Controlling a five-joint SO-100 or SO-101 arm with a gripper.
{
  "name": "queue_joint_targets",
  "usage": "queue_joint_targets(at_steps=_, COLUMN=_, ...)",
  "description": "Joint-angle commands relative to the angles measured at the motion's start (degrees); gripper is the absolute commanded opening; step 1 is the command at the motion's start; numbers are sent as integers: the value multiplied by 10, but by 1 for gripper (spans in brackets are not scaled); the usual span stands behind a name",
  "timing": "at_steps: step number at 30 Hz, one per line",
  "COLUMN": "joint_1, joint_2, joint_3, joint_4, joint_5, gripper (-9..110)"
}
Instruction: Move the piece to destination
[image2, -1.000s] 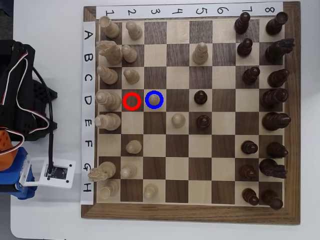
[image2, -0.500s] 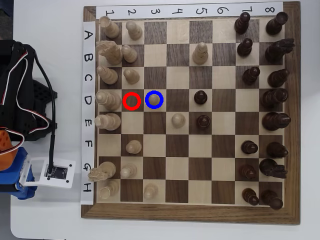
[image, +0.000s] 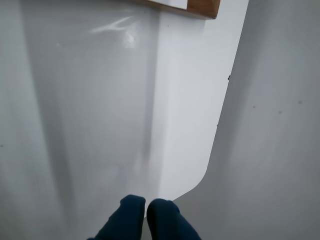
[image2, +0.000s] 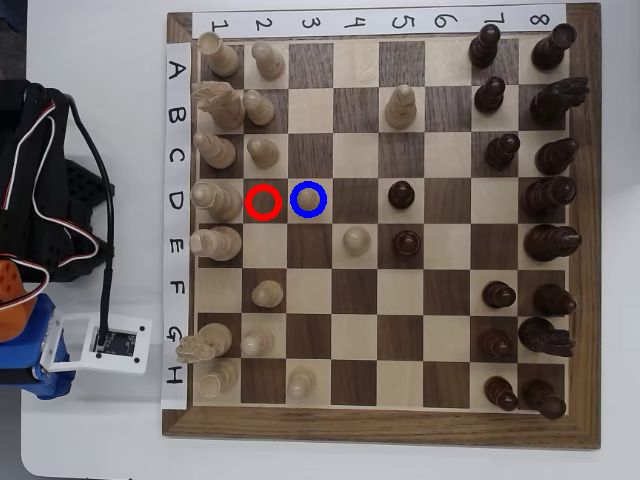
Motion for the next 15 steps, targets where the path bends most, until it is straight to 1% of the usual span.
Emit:
queue_joint_targets(at_steps=1, joint_1=-18, joint_2=33, joint_3=-3, joint_4=-21, joint_5=-26, gripper=0)
queue_joint_targets(at_steps=10, joint_1=-55, joint_2=33, joint_3=-3, joint_4=-22, joint_5=-65, gripper=0)
queue_joint_targets(at_steps=12, joint_1=-47, joint_2=33, joint_3=-2, joint_4=-24, joint_5=-60, gripper=0)
queue_joint_targets(at_steps=15, joint_1=4, joint_2=33, joint_3=4, joint_4=-47, joint_5=-15, gripper=0)
